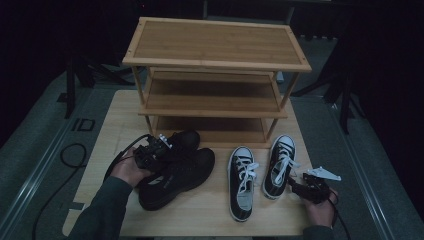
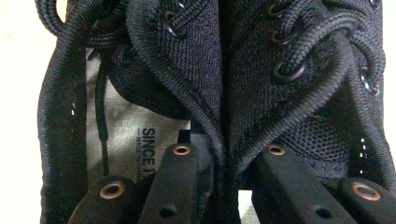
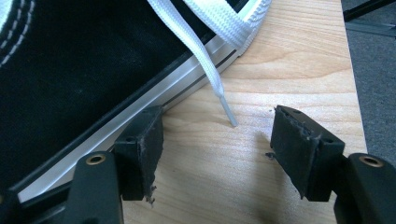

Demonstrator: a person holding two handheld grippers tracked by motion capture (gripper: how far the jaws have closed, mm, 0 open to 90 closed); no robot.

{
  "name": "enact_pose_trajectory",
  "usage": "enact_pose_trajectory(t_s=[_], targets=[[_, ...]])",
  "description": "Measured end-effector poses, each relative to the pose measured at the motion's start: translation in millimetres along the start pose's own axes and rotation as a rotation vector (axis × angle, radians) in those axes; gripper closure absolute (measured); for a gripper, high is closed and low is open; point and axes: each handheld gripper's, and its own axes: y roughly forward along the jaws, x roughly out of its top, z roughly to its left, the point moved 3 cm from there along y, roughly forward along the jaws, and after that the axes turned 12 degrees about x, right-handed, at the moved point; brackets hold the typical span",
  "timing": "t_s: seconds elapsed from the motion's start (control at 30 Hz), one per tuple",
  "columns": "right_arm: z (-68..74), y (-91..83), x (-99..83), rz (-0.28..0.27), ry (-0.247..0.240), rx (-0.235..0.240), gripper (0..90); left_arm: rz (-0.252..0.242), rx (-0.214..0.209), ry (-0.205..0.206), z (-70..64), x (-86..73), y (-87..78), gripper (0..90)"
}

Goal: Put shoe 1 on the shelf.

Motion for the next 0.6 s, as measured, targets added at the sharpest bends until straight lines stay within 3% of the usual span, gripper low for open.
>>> enact_pose_trajectory(t_s=[0.3, 0.6], targets=[[0.0, 0.0, 0.0, 0.0, 0.0, 0.0, 34.2, -0.011, 0.002, -0.029, 4.7, 8.3, 2.0, 83.2], [-0.1, 0.0, 0.1, 0.0, 0.0, 0.001, 34.2, -0.015, 0.023, -0.089, 12.8, 18.8, 10.6, 83.2]])
